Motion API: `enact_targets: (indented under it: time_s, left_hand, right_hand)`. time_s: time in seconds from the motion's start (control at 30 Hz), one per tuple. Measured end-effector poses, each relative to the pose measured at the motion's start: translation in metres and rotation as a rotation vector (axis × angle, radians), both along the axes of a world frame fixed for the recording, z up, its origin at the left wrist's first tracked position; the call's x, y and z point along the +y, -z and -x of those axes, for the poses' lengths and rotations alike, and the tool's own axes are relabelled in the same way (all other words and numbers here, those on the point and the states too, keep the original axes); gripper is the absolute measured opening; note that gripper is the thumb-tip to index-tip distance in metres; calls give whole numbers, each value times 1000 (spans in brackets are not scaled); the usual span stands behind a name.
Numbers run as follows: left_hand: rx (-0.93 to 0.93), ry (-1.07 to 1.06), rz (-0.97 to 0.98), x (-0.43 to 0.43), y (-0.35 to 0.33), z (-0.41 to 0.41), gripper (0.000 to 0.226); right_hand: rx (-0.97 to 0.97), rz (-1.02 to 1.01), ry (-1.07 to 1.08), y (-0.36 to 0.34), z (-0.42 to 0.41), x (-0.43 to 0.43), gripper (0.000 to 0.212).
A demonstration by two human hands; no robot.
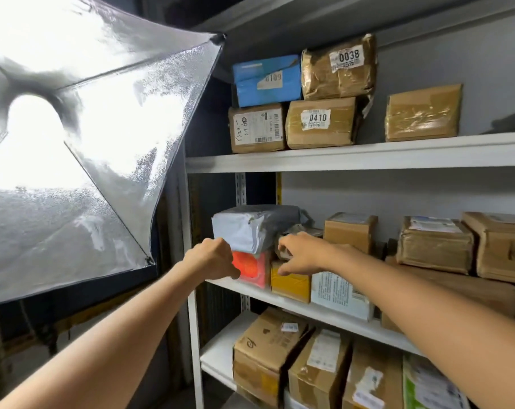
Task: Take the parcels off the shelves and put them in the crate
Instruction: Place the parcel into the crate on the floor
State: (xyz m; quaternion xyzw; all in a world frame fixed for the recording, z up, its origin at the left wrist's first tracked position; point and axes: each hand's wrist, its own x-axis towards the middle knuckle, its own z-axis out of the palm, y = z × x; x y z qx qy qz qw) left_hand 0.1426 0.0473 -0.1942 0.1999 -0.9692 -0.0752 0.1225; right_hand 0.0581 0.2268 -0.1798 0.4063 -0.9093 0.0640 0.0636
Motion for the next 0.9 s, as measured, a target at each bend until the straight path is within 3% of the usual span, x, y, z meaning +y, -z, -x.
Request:
enact_targets:
  time_s: [0.33,0.57,0.77,0.83,0.9]
  left_hand:
    - [121,-86,86,-62,-20,53,49]
    - [232,-98,-39,-83,-21,92,58]
    - [331,-40,-141,-112,-21,116,30]
    - [399,-11,-229,-121,-19,128,29]
    - [461,23,-315,-129,-19,140,42]
  right_hand:
    - [-39,283,71,-12,59,-53,45]
    - [-55,337,80,-12,92,-71,38]
    - [-119,401,118,-10,104,-92,21]
    - [-172,495,159,-9,106,-102,31]
    - [-246,592,207,-8,106,-112,36]
